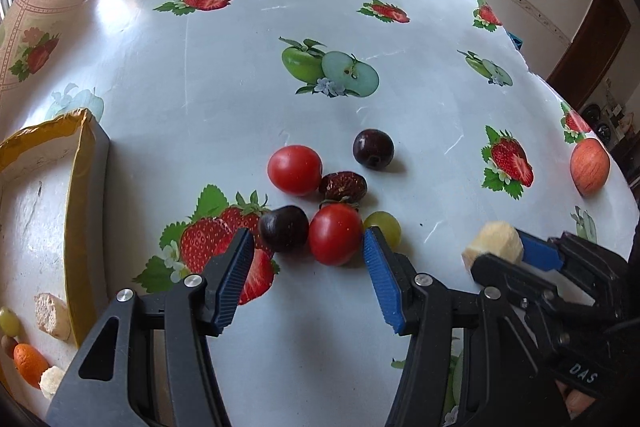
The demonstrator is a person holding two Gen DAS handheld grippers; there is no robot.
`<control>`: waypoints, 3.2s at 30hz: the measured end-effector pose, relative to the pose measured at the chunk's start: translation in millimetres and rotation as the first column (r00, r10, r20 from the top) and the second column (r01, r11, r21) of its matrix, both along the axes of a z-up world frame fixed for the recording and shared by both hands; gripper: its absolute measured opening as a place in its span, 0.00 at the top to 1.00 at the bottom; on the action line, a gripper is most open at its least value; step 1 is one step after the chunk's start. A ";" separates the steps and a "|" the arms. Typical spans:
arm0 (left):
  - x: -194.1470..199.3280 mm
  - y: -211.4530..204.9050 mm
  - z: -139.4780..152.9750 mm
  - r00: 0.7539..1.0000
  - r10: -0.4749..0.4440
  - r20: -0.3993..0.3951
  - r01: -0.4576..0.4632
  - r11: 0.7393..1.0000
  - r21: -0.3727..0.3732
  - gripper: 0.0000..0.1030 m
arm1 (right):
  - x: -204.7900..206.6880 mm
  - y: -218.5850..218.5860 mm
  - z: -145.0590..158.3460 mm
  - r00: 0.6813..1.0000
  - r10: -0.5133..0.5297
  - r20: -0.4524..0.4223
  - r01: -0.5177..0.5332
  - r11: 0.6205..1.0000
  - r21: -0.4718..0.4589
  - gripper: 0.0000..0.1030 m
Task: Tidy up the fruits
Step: 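Return both grippers to the cluster and grasp a tofu cube with the right gripper, then grasp a red cherry tomato with the left gripper while the right gripper holds the tofu cube, then carry the tomato and tofu cube into the tray and open both grippers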
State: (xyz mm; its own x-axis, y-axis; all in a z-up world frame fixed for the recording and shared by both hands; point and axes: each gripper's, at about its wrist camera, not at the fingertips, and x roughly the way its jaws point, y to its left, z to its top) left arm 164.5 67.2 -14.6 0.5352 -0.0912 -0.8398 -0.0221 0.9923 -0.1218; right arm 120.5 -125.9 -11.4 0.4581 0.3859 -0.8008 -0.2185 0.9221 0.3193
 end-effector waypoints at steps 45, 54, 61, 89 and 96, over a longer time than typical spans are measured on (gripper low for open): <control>-22.6 6.8 -9.2 1.000 -0.024 -0.010 0.024 0.999 -0.038 0.96 | -43.0 -18.2 14.5 1.000 0.002 0.014 -0.003 0.998 0.067 0.63; 7.8 5.3 -8.3 1.000 0.024 0.015 -0.024 1.000 -0.008 0.26 | -49.4 -10.1 14.4 1.000 0.021 0.009 -0.022 0.998 0.066 0.63; 13.5 -9.9 -5.7 0.996 -0.069 0.051 0.070 0.997 -0.023 0.60 | -50.4 -20.8 9.3 1.000 -0.004 -0.001 0.004 0.998 0.060 0.63; -62.9 -2.1 20.7 0.995 -0.064 0.072 0.064 0.998 0.015 0.74 | -58.8 -7.2 21.0 1.000 0.009 0.022 -0.010 0.999 0.053 0.63; -81.3 16.8 34.6 0.995 -0.032 0.090 0.029 0.999 0.033 0.74 | -58.8 9.3 24.2 0.999 0.038 0.029 -0.039 0.998 0.044 0.63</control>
State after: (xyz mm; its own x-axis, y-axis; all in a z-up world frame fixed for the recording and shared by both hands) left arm 83.2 84.0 20.0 0.6067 -0.0827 -0.7906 0.0182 0.9958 -0.0902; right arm 61.7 -116.6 12.7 0.4639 0.4391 -0.7695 -0.2631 0.8976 0.3536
